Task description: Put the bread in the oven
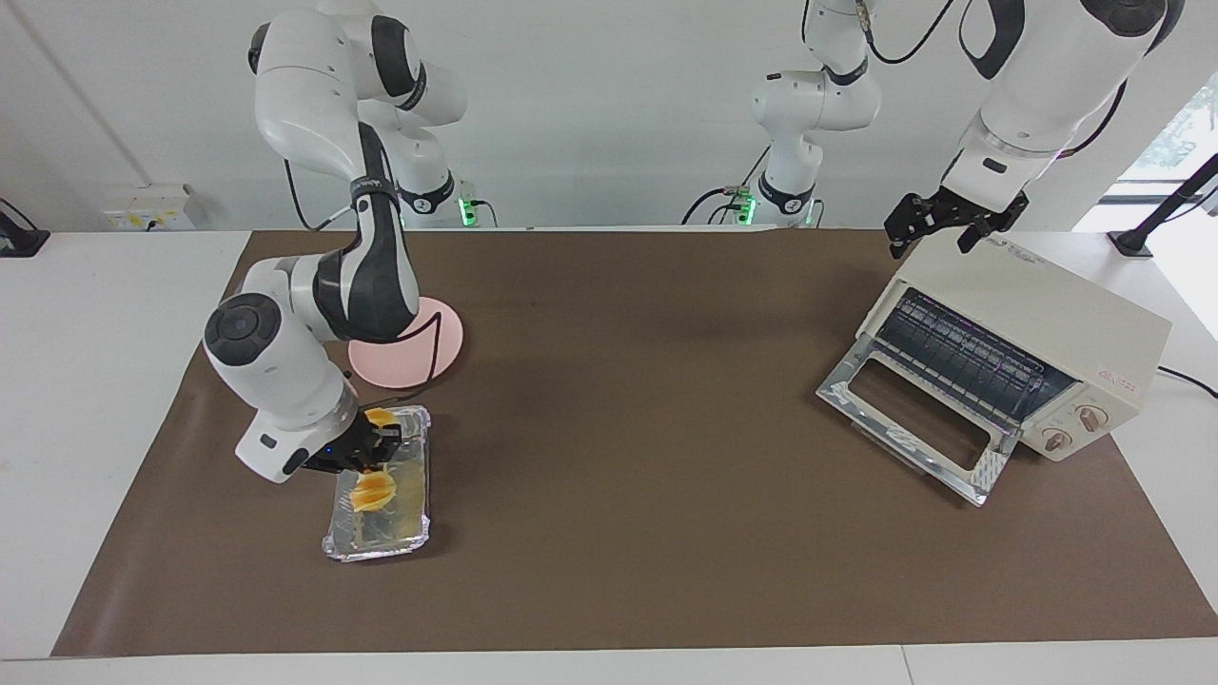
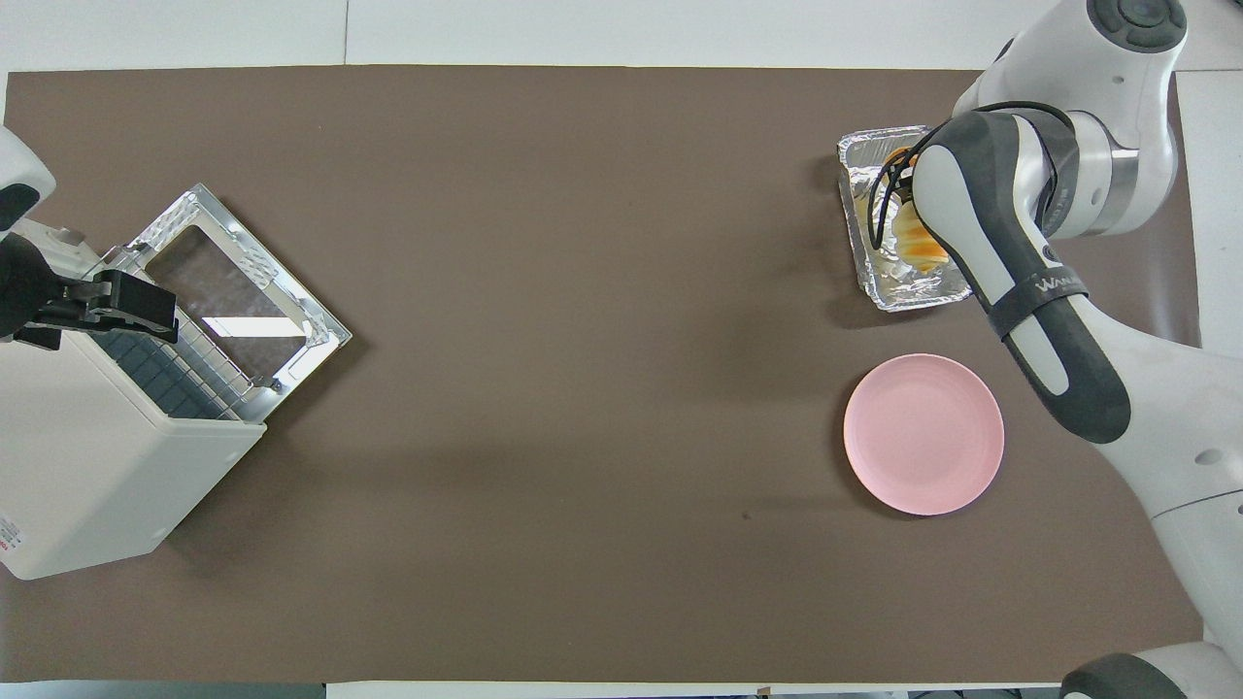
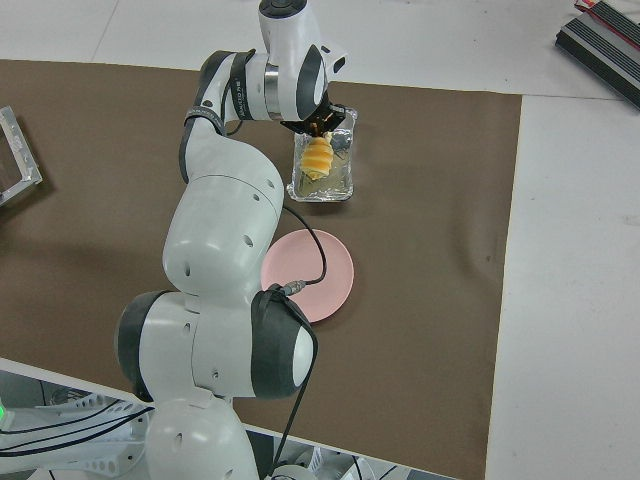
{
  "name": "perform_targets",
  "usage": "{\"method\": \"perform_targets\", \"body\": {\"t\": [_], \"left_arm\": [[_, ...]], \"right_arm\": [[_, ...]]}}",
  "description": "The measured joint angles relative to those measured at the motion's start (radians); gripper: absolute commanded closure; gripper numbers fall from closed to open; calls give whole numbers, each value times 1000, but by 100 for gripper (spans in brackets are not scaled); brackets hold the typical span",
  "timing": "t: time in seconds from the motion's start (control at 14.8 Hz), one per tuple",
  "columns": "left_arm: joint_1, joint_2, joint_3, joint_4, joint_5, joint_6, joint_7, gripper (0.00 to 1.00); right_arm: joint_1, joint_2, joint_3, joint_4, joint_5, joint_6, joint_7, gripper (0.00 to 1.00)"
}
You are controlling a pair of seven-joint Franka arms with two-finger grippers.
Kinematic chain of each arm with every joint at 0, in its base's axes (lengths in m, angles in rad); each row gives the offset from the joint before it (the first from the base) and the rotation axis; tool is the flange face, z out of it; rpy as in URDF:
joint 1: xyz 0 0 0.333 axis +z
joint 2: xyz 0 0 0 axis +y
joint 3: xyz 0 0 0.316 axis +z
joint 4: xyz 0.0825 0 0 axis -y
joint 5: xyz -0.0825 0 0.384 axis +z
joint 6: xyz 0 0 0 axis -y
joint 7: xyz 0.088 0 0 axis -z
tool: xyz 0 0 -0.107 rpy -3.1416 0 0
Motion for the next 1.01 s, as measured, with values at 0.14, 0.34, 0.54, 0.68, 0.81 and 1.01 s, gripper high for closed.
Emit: {"method": "perform_targets", "body": {"t": [0.14,0.34,0.54,0.68,0.81,1.01], "left_arm": [[0,0,0,0,0,0,0,0],[0,0,0,0,0,0,0,0],[0,0,0,0,0,0,0,0],[0,0,0,0,0,0,0,0],[0,0,0,0,0,0,0,0],[0,0,0,0,0,0,0,0]], "right_arm": [[1,6,0,-6,0,30,10,100],[-1,8,-1,-62,-2,107,19,100],[-3,9,-5,-101,-2,150,19,40],[-3,8,-5,-102,-2,150,19,0],[-4,5,-6,-102,-2,145,20,0],[-8,-11,-7,-99,-2,110,20,0]]}}
